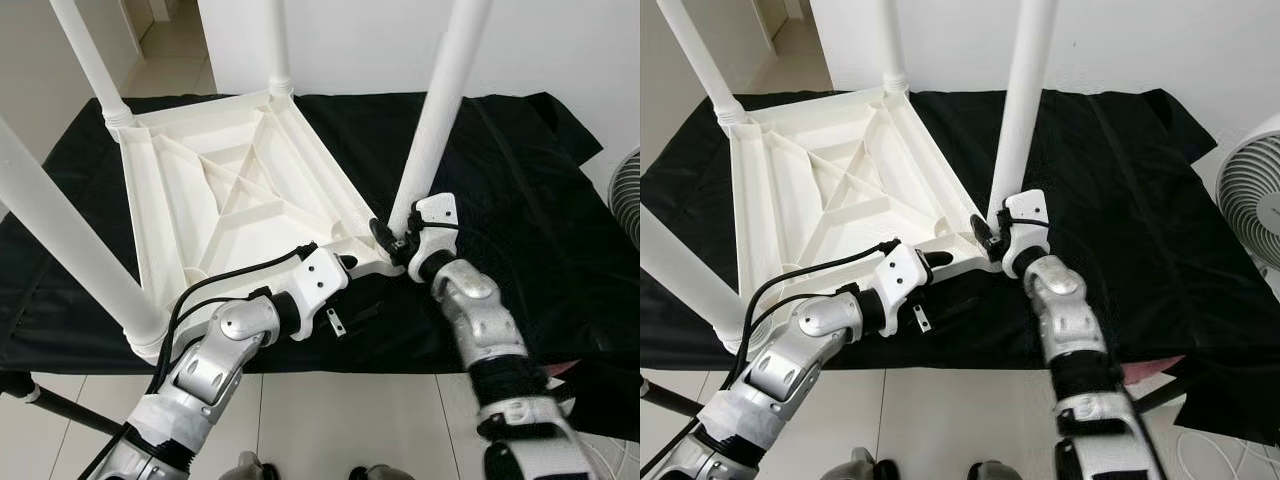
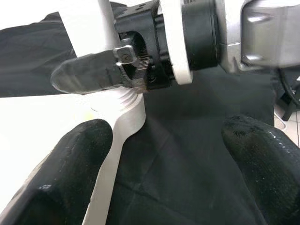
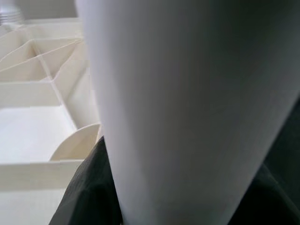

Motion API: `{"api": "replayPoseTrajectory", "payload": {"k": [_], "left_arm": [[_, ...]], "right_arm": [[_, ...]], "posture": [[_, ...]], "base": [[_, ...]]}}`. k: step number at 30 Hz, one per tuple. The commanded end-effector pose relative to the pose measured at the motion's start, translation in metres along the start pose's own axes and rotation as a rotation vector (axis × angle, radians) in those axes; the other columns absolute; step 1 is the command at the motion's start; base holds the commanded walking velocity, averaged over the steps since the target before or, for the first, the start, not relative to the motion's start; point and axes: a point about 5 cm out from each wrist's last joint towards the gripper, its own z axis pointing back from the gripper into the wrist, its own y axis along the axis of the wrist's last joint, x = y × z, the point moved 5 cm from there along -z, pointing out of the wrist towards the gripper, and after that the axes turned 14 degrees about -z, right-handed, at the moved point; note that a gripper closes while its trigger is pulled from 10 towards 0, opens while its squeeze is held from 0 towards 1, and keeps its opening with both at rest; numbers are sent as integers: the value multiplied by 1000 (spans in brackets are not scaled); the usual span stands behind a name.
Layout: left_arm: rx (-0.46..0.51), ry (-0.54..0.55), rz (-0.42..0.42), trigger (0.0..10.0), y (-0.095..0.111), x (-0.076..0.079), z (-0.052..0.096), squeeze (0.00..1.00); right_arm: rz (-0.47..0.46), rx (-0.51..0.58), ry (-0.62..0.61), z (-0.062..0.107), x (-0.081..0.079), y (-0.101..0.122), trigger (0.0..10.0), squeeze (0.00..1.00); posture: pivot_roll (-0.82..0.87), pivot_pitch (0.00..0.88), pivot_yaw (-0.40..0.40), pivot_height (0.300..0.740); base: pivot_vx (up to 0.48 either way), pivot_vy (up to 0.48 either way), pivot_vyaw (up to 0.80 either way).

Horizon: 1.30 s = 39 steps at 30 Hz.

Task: Building children table

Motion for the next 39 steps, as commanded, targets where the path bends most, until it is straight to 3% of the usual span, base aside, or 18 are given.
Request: {"api": "replayPoseTrajectory", "payload": {"k": [1, 4, 5, 10, 11, 12, 23, 24, 30, 39], "left_arm": [[-14, -15, 5, 10000, -3, 3, 2, 0], [-15, -13, 5, 10000, -3, 4, 2, 0], [-18, -3, 7, 10000, -4, 3, 3, 0], [-23, 13, 11, 10000, -5, 2, 5, 0], [-22, 15, 15, 10000, -4, 3, 5, 0], [-21, 15, 16, 10000, -4, 4, 5, 0], [-24, 16, 13, 10000, -5, 4, 5, 0], [-25, 16, 13, 10000, -5, 5, 5, 0], [-52, 1, -6, 10000, -11, 6, 6, 0], [-185, 183, -55, 10000, -34, -31, 15, 0]], "right_arm": [[-20, 15, -56, 2, 2, 2, 10000, 0], [-30, 50, -110, 3, -3, 5, 10000, 0], [-69, 84, -178, 3, -7, 10, 10000, 0], [-136, 116, -231, 0, -19, 15, 10000, 0], [-137, 121, -222, 1, -21, 17, 10000, 827], [-142, 128, -204, 2, -22, 19, 10000, 1000], [-71, 159, -180, 8, -14, 30, 10000, 992], [-67, 163, -167, 8, -14, 32, 10000, 0], [-71, 201, -152, 12, -7, 42, 10000, 0], [-99, 247, -134, 21, -5, 48, 10000, 0]], "posture": [[-116, 113, 41, 740], [-112, 113, 33, 740], [-102, 114, 20, 740], [-92, 113, 14, 740], [-90, 114, 12, 740], [-91, 113, 11, 740], [-97, 104, 9, 740], [-97, 104, 9, 740], [-107, 97, 15, 740], [-107, 106, 26, 740]], "base": [[0, 0, 0], [0, 0, 0], [0, 0, 0], [0, 0, 0], [0, 0, 0], [0, 0, 0], [0, 0, 0], [0, 0, 0], [0, 0, 0], [0, 0, 0]]}}
